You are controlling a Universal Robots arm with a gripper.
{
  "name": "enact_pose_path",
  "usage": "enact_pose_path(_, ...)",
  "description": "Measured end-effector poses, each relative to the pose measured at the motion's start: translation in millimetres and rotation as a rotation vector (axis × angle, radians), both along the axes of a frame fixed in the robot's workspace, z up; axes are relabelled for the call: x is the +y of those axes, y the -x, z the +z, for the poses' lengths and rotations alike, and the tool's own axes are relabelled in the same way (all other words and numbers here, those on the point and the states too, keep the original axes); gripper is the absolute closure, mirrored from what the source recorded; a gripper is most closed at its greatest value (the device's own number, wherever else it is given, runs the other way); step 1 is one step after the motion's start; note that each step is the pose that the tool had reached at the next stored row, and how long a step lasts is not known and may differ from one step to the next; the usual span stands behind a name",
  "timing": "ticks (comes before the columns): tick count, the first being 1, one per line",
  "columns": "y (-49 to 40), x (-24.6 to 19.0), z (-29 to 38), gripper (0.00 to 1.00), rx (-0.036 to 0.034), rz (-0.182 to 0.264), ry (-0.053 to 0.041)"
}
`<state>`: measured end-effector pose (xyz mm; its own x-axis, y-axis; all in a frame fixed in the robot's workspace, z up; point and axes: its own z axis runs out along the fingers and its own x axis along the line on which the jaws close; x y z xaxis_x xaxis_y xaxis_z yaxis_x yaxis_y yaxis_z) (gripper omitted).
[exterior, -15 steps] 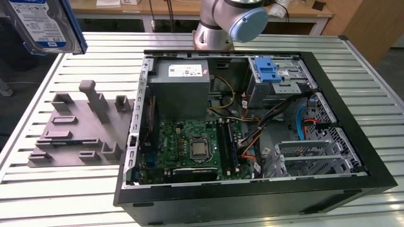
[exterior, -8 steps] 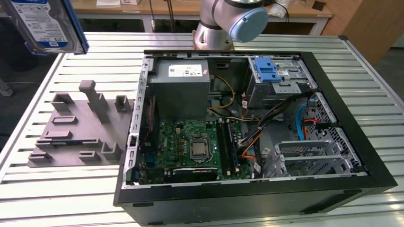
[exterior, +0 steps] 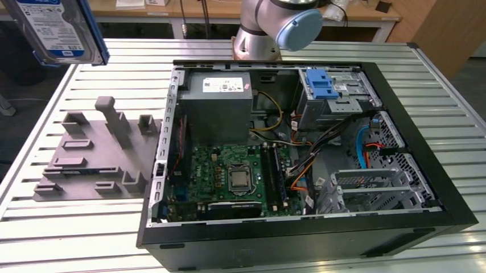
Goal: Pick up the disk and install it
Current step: 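Pick up the disk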
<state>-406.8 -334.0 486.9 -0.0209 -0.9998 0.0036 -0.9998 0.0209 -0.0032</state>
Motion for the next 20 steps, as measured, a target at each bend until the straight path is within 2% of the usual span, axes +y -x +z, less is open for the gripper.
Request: enact_pose_path(20, -10.8, 0.0, 0.0, 0.64, 0.0, 0.0, 0.0)
